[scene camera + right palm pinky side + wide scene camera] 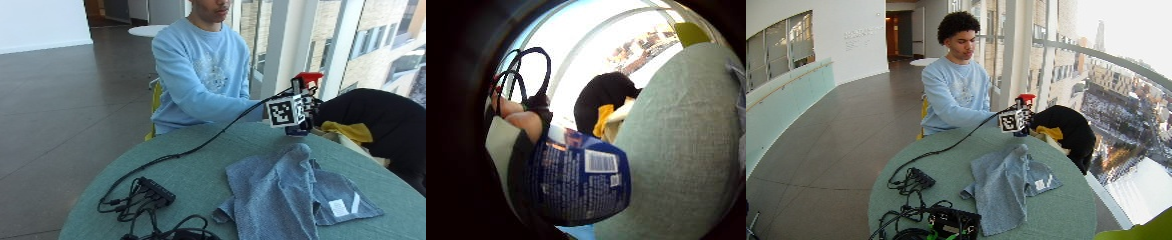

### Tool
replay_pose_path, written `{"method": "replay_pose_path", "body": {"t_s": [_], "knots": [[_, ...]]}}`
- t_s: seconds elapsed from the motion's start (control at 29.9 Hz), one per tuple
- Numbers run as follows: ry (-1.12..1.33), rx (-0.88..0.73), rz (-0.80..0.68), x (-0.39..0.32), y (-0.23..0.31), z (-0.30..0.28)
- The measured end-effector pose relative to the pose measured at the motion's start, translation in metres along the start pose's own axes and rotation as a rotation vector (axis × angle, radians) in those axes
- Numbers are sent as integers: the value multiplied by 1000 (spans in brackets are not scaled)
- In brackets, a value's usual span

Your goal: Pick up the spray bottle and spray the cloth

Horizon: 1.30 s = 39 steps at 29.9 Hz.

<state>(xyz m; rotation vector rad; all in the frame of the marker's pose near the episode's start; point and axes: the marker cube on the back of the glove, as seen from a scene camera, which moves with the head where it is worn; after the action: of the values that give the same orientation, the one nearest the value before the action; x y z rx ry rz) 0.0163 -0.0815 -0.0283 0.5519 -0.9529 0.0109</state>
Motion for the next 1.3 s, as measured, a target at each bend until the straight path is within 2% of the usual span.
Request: {"method": "replay_pose_path", "body": {"t_s": [0.4,0.77,0.84,0.97,1.1,1.3], "knots": [[14,-15,-2,8,4,4],[52,-107,60,14,8,-2],[79,-113,67,12,10,-9],[152,-221,78,6,34,-33],[266,-134,66,4,42,-61],[386,-98,57,-13,71,-111]]}}
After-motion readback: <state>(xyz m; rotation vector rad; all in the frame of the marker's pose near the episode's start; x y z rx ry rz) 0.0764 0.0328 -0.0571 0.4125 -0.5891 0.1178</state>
